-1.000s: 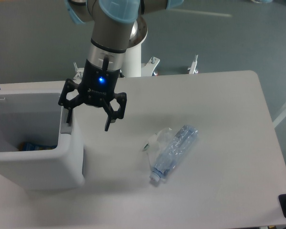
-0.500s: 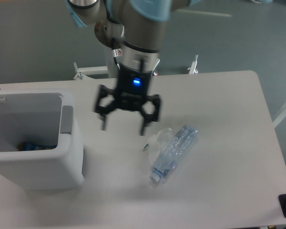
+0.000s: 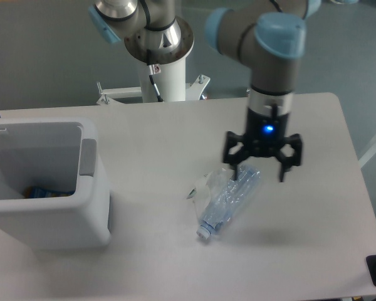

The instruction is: Open the trash can

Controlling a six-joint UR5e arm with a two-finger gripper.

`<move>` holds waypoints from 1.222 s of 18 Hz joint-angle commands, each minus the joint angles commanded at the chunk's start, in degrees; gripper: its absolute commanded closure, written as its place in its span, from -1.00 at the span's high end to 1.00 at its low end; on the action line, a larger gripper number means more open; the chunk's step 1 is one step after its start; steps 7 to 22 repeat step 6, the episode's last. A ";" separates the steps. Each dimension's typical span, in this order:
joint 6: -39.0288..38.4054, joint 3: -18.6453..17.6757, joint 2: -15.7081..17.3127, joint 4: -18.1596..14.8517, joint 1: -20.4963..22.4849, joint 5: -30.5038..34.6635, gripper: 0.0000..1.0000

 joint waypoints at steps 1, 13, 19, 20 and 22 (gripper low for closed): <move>3.17 0.36 -0.62 -0.26 0.00 1.05 1.00; 9.36 0.28 -1.59 -0.71 -0.26 5.80 1.00; 9.36 0.28 -1.59 -0.71 -0.26 5.80 1.00; 9.36 0.28 -1.59 -0.71 -0.26 5.80 1.00; 9.36 0.28 -1.59 -0.71 -0.26 5.80 1.00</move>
